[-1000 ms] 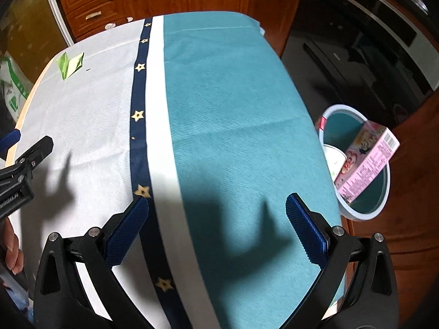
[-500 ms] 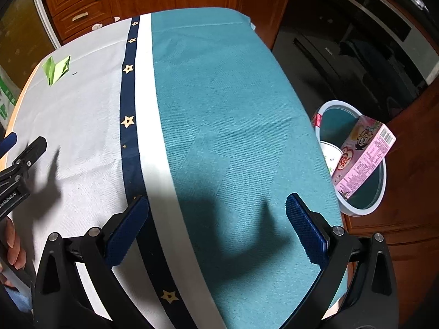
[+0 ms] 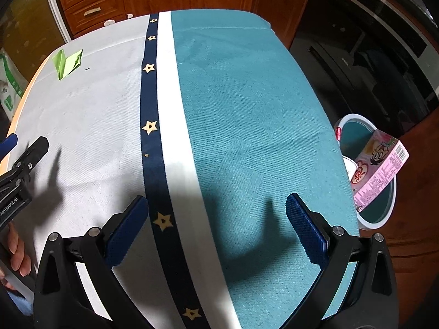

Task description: Collect trash

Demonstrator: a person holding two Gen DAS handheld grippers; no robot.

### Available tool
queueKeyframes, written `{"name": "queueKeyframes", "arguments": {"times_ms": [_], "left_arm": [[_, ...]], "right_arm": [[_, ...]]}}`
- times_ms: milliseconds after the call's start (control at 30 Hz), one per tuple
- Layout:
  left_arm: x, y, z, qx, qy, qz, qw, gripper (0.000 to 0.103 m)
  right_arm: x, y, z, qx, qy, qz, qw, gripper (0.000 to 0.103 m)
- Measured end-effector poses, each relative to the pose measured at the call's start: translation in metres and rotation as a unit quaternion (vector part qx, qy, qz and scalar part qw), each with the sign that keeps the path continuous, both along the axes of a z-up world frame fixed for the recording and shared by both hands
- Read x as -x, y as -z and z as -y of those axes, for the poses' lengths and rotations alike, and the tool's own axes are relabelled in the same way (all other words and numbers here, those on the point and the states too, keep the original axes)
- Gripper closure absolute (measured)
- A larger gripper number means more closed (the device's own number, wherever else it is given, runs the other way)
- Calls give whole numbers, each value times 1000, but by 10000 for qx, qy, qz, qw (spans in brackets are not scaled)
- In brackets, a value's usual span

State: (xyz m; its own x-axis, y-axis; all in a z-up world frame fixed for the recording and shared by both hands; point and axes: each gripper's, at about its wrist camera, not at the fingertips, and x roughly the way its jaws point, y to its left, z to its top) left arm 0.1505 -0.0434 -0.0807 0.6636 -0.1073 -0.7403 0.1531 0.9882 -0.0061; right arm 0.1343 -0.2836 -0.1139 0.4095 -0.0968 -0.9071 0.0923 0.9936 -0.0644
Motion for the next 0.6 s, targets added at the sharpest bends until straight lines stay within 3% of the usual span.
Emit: {"name": "queueKeyframes", "arguments": {"times_ms": [600], "left_arm": [[6, -4, 14, -35, 158, -79, 9998, 4]], "right_arm": [[2, -3, 3, 31, 24, 51, 10000, 7]]}}
